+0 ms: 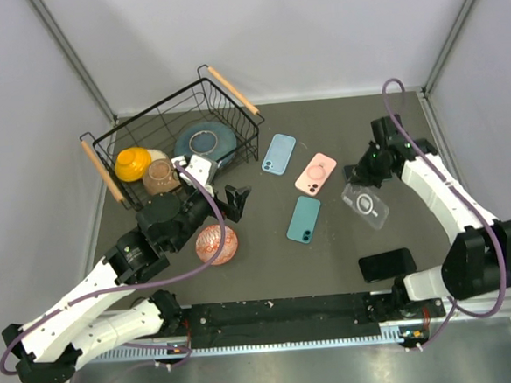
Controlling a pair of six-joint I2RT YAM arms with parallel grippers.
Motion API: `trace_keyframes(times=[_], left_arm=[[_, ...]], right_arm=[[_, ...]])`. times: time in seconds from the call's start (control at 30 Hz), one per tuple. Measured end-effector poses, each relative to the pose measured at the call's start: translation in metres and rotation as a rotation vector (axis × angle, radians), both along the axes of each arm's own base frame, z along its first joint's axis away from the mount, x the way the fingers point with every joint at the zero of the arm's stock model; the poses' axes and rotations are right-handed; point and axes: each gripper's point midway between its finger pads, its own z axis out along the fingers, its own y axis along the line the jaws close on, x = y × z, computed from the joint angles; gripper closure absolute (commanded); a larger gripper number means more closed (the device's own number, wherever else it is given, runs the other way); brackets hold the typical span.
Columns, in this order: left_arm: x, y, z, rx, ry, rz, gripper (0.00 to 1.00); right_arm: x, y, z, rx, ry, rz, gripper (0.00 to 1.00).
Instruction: Put the phone into the phone case
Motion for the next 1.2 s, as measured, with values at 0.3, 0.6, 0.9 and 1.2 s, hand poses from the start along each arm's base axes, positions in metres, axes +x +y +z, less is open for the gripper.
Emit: trace_keyframes(times=[0.3, 0.6, 0.9, 1.2], left_arm=[[0.001, 0.001, 0.0, 0.001, 0.0, 0.007, 0.09], [0.001, 0.001, 0.0, 0.001, 0.0, 0.007, 0.09], [0.001, 0.001, 0.0, 0.001, 0.0, 0.006, 0.09], [0.001, 0.001, 0.0, 0.001, 0.0, 0.006, 0.09]], right_arm=[[-0.043, 0.04, -0.045, 0.263, 0.161, -0.365, 1.0], [-0.056, 0.053, -0.081, 0.372, 0.294, -0.645, 1.0], [-0.063, 0.043, -0.114, 0.408, 0.312, -0.822, 0.69], [-0.045, 0.031, -0.095, 0.367, 0.139, -0.741, 0.34]])
